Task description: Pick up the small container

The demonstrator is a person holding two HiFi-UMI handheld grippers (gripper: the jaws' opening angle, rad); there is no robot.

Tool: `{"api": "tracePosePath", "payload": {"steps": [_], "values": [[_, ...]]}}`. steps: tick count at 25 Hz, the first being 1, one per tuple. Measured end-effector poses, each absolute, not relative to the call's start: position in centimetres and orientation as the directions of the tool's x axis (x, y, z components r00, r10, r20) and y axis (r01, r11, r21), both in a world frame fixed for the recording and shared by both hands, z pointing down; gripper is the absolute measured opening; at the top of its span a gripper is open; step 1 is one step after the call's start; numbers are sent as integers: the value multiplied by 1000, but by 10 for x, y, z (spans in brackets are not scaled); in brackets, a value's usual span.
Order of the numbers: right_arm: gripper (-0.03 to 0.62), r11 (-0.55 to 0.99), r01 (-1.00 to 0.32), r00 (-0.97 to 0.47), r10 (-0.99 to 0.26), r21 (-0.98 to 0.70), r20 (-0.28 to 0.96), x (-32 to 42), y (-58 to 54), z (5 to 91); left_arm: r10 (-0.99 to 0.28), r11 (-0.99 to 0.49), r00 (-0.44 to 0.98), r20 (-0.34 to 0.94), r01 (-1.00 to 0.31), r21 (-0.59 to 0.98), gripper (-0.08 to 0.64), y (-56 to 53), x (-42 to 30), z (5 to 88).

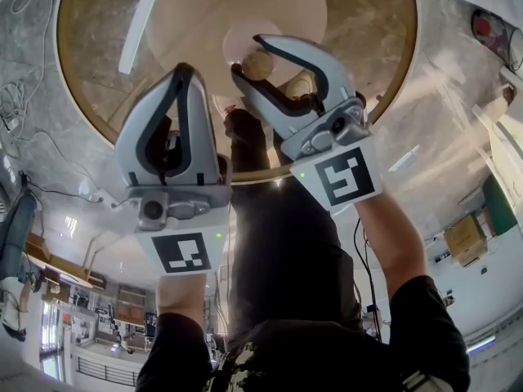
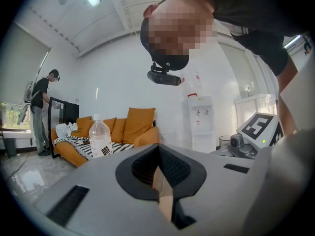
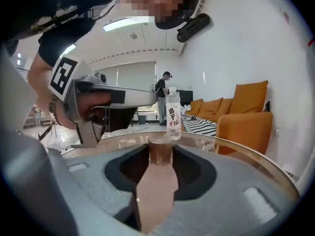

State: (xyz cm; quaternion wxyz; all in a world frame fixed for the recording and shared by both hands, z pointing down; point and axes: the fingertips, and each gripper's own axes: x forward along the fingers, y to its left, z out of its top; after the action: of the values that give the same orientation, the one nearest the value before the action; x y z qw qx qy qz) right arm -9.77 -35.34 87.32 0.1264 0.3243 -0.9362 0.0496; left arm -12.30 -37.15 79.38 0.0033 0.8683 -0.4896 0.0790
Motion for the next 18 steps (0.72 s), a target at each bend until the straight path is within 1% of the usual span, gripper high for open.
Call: {"api": "tracePosePath", "payload": {"steps": [5,10,18], "values": [[137,774,-633,-742,-605,-6,290,-96,-355,869,-846,-526,513,142,-848,-71,-3,-372,-119,788],[135,769,-638,-739,-599,-35,309,-94,-351,863,-841,-536,523,141,-840,-79,-3,-370,-116,779],[135,789,-614,-756,-578,-25,308,-98,-347,820,-849,-525,514,125,-846,-94,-3,-370,-121,738]]}}
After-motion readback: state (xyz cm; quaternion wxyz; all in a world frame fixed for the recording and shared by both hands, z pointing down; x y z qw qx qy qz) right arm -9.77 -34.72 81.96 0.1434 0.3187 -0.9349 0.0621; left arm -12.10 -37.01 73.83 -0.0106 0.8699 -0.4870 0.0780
